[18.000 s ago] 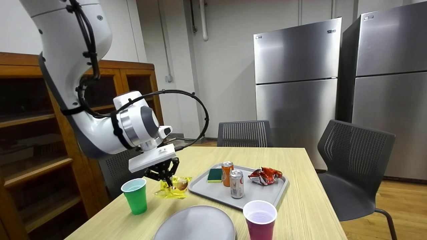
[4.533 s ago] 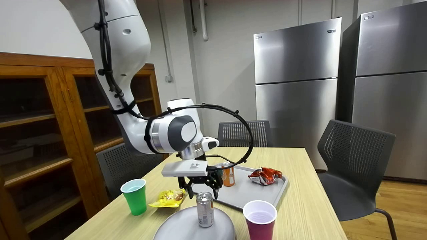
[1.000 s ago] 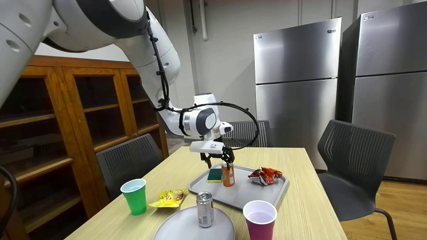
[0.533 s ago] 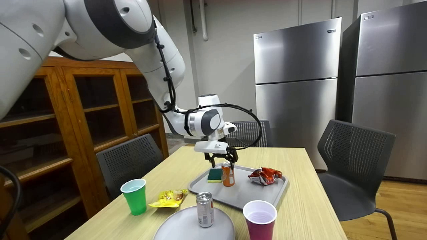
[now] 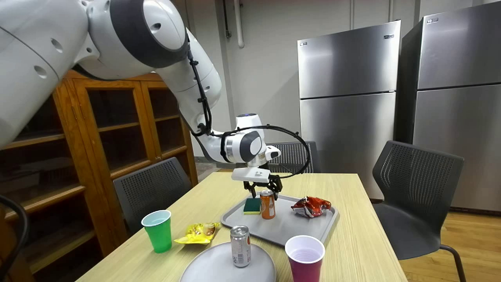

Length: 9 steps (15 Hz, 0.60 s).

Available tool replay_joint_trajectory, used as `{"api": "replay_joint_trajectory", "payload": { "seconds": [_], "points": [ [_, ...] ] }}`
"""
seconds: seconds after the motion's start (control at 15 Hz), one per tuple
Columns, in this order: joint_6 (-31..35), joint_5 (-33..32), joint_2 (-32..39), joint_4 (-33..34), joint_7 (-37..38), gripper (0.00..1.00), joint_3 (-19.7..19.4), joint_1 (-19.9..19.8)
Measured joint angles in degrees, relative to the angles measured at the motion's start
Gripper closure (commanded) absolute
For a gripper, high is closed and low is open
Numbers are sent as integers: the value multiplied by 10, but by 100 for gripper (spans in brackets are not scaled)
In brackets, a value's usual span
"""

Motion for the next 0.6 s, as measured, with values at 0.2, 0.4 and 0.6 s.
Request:
{"api": "replay_joint_trajectory", "payload": {
  "seconds": [0.2,0.4,0.6],
  "points": [
    [0,0,10,10,1,0,0,0],
    [0,0,16,18,2,0,0,0],
    [1,0,22,25,2,0,1,0]
  ]
}}
